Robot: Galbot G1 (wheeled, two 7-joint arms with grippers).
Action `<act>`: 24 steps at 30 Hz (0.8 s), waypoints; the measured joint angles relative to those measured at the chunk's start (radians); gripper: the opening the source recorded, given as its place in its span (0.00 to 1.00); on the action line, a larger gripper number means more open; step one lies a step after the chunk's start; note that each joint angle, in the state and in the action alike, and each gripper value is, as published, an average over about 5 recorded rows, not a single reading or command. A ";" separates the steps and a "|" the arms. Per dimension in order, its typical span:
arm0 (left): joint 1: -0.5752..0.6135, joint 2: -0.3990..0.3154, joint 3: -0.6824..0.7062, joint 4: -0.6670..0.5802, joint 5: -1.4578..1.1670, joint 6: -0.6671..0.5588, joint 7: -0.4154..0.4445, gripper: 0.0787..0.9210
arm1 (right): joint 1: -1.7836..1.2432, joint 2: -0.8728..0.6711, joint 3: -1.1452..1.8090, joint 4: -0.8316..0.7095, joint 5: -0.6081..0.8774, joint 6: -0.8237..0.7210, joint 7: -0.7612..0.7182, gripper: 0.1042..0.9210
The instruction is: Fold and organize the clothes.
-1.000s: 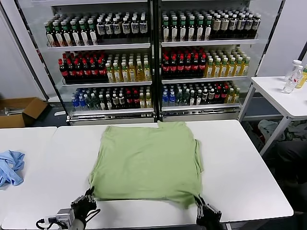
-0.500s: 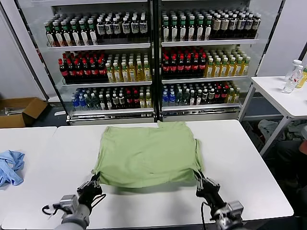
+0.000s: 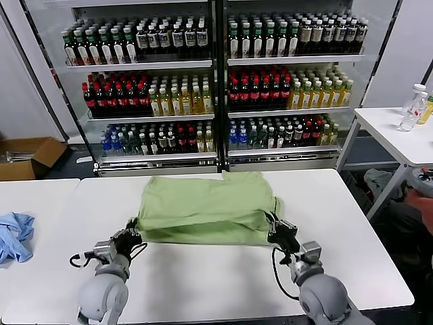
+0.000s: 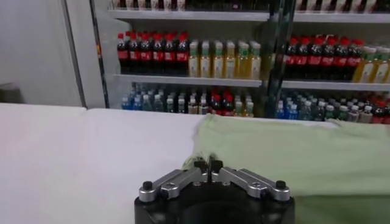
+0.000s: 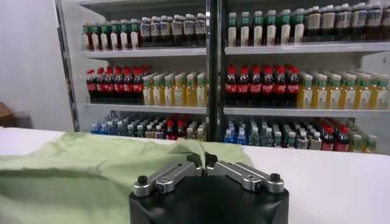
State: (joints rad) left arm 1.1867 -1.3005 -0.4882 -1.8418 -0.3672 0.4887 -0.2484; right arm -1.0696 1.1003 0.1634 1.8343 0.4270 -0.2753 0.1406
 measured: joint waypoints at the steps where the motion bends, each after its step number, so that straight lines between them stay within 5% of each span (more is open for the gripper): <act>1: -0.009 -0.002 0.004 0.011 0.004 0.002 0.001 0.04 | 0.007 0.004 -0.004 -0.008 -0.005 -0.003 -0.002 0.18; 18: 0.002 0.015 -0.020 0.037 0.039 -0.019 -0.019 0.58 | -0.095 0.023 0.075 0.017 -0.063 -0.037 0.002 0.79; 24: 0.005 0.021 -0.031 0.063 0.006 -0.010 -0.017 0.78 | -0.134 0.042 0.093 0.018 -0.041 -0.074 0.021 0.88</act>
State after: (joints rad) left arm 1.1921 -1.2796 -0.5195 -1.7789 -0.3614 0.4785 -0.2657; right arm -1.2034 1.1422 0.2563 1.8521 0.3855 -0.3496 0.1614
